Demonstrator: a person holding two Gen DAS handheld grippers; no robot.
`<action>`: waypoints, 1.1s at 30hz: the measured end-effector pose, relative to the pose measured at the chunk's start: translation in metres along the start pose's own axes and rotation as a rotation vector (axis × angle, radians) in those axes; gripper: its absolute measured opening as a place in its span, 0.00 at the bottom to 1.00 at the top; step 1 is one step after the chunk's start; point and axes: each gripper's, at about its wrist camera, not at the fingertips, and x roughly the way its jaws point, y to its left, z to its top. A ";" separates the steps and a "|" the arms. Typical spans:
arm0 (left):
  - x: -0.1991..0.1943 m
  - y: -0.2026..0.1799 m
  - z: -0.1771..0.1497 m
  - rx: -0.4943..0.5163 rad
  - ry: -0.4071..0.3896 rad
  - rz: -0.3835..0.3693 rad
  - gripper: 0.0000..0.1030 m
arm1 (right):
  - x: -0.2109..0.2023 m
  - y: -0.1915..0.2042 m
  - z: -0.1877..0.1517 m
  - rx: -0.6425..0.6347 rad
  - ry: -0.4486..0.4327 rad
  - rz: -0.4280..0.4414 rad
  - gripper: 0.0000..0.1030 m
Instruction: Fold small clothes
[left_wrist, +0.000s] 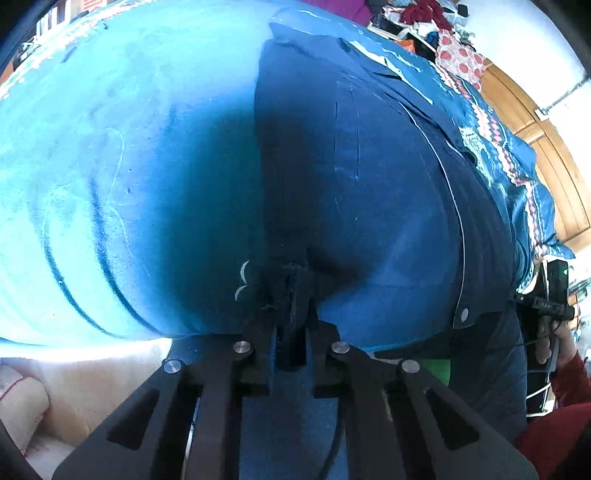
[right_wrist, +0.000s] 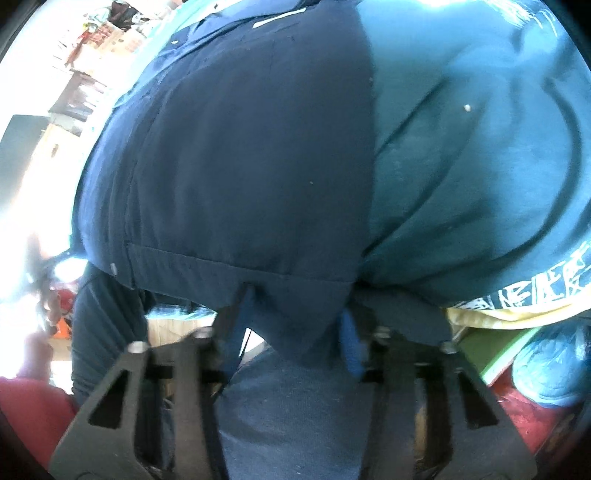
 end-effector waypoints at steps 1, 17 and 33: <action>-0.003 0.000 0.001 -0.015 -0.008 -0.020 0.06 | -0.003 -0.003 0.000 0.011 -0.008 0.011 0.10; -0.128 -0.011 0.147 -0.228 -0.425 -0.425 0.05 | -0.154 0.021 0.100 0.105 -0.481 0.489 0.06; 0.121 0.033 0.446 -0.352 -0.195 -0.141 0.14 | -0.038 -0.043 0.394 0.194 -0.368 0.334 0.08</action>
